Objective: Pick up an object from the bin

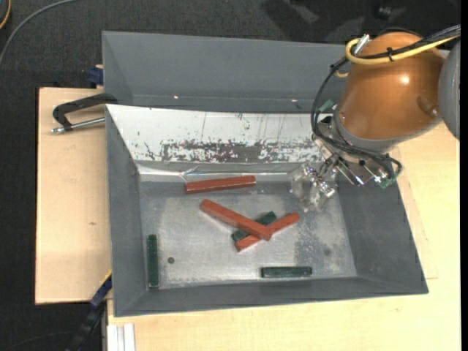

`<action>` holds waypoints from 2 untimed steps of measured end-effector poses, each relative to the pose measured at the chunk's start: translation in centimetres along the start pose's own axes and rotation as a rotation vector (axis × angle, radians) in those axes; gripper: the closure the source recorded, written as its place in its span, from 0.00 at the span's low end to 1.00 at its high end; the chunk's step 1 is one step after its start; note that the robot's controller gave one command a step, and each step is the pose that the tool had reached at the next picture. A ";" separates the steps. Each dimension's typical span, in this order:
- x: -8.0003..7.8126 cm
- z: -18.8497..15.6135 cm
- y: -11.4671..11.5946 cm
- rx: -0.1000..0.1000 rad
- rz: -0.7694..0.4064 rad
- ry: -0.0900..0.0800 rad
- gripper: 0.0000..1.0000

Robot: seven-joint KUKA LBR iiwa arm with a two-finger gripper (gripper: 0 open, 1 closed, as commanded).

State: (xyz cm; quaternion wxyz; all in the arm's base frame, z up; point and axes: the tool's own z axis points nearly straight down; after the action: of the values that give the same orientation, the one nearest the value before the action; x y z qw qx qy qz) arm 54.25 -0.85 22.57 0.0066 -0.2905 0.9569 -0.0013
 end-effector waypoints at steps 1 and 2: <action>0.1 0.3 0.1 -0.005 0.001 0.005 0.00; -2.6 16.0 1.2 -0.012 -0.068 0.015 0.00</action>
Offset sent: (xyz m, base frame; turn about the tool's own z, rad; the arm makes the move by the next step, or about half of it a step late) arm 0.0000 0.0000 0.0000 0.0000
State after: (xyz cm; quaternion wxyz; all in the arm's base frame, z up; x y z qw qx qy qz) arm 56.00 1.61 6.64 -0.0021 -0.3229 0.9464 0.0021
